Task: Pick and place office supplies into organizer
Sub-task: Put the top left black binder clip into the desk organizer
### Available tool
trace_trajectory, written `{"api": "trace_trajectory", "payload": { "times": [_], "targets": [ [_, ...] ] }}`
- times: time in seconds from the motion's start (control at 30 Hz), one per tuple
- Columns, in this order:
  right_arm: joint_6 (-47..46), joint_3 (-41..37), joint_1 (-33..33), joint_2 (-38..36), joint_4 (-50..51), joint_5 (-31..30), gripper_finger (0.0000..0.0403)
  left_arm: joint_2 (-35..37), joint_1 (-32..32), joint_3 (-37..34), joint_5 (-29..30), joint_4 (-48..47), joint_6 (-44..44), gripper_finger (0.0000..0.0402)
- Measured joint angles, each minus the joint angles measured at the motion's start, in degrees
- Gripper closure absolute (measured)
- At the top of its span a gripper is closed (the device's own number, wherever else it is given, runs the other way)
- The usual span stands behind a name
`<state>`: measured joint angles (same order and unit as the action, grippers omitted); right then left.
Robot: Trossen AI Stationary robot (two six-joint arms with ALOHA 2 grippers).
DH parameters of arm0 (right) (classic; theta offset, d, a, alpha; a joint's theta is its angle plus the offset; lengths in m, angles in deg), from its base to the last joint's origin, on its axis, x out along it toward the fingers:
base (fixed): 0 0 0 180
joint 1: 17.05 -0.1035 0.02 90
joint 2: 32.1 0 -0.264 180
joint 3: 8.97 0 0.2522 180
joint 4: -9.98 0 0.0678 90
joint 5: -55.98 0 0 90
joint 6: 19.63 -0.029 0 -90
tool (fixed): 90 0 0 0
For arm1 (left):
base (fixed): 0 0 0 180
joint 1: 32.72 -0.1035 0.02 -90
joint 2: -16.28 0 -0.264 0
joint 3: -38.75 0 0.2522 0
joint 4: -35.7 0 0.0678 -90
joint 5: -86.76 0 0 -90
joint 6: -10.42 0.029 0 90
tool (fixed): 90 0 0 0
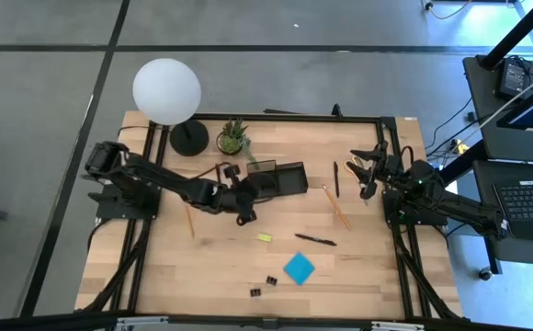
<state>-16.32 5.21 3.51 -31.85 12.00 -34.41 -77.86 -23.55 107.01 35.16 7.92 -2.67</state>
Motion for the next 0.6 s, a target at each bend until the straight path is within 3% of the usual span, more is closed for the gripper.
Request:
{"api": "trace_trajectory", "payload": {
  "times": [0.3,0.6],
  "targets": [
    [0.1,0.0,0.0,0.0,0.0,0.0,0.0203,-8.4,-3.0,0.0,0.5,3.6,-1.7,0.0400],
    [0.1,0.0,0.0,0.0,0.0,0.0,0.0203,-9.9,-3.3,0.0,-1.2,3.6,-1.7,0.0400]
  ]
}}
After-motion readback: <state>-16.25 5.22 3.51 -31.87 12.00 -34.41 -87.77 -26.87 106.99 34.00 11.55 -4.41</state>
